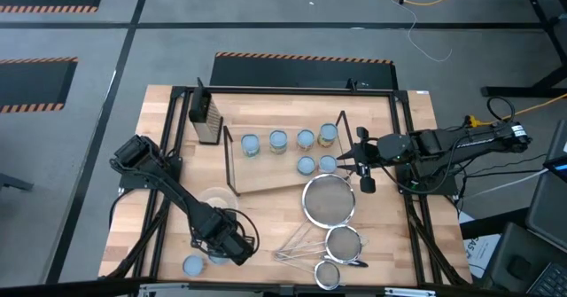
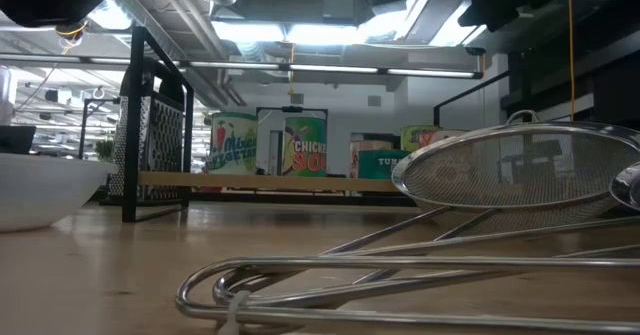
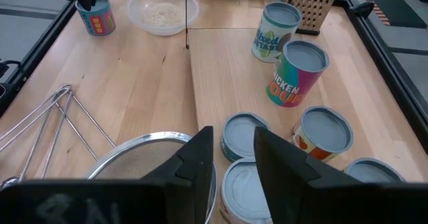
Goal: Pick and place cans onto a shelf
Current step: Put the small blue can on the shelf
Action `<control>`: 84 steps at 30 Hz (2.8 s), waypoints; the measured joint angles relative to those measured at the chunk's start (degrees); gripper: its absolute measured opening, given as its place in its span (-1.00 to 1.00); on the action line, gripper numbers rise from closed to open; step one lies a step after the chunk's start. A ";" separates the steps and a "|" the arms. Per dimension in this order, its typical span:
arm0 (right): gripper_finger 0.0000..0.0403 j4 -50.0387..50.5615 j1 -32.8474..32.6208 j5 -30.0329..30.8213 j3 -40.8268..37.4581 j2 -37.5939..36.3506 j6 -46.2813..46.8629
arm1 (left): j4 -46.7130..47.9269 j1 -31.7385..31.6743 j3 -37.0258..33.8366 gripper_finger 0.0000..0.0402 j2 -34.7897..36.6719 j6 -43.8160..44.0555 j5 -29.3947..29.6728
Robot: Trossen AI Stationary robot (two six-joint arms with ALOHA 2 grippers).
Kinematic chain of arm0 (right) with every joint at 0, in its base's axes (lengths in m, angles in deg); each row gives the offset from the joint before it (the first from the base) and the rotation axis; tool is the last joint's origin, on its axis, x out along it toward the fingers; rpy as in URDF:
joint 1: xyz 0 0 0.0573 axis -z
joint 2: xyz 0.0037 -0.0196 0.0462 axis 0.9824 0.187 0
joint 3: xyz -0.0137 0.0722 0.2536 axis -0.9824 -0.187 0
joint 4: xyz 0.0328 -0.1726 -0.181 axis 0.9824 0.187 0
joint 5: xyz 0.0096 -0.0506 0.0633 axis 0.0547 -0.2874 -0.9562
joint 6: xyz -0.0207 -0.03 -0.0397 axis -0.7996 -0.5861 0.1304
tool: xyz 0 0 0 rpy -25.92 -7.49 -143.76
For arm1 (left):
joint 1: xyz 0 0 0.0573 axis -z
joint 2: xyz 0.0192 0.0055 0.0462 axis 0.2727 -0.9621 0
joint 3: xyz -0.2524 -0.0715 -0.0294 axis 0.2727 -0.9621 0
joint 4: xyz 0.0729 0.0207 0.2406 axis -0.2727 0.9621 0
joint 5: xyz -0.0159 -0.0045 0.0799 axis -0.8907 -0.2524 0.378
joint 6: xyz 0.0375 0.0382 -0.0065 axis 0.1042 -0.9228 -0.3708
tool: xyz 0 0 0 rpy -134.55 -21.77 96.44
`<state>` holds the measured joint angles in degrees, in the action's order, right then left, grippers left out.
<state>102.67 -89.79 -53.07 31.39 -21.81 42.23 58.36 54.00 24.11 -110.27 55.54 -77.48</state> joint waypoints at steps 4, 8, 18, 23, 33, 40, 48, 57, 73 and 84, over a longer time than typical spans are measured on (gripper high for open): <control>-0.44 0.00 -0.01 -0.01 0.00 0.00 0.00 | -0.17 0.04 0.00 -0.65 -0.88 0.29 -0.04; -0.44 0.07 -0.01 0.00 0.00 -0.01 -0.01 | -0.94 0.04 0.00 -0.65 -2.79 0.00 -2.16; -0.44 0.17 -0.01 -0.02 0.00 -0.01 -0.01 | -0.76 0.09 0.10 -0.65 -4.13 -1.76 -3.58; -0.44 0.20 -0.01 -0.02 0.00 0.00 -0.02 | -0.74 0.09 0.09 -0.65 -4.15 -3.29 -3.33; -0.44 0.20 0.00 -0.02 0.00 0.00 -0.14 | -1.01 -0.26 0.09 -0.96 -4.17 -9.65 -3.73; -0.44 0.18 0.00 -0.02 0.00 0.00 -1.44 | -1.29 -2.22 2.61 -0.98 -4.48 -24.17 -4.42; -0.44 0.17 0.00 -0.02 0.00 0.00 -1.36 | -1.58 -6.24 12.31 -0.99 -4.39 -48.73 1.44; -0.44 0.17 -0.01 -0.02 0.00 -0.02 -1.29 | -1.44 -16.33 21.94 -0.99 -4.33 -72.01 5.96; -0.44 0.13 -0.01 -0.02 0.01 -0.01 -1.26 | 11.64 -34.62 24.98 -1.00 -4.75 -107.63 5.95; -0.44 -0.14 0.00 -0.02 0.02 -0.02 -1.09 | 17.77 -37.16 24.96 -1.00 -10.47 -112.74 6.88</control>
<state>102.53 -89.79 -53.09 31.41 -21.83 41.14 76.14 16.84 49.07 -120.74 -57.20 -70.60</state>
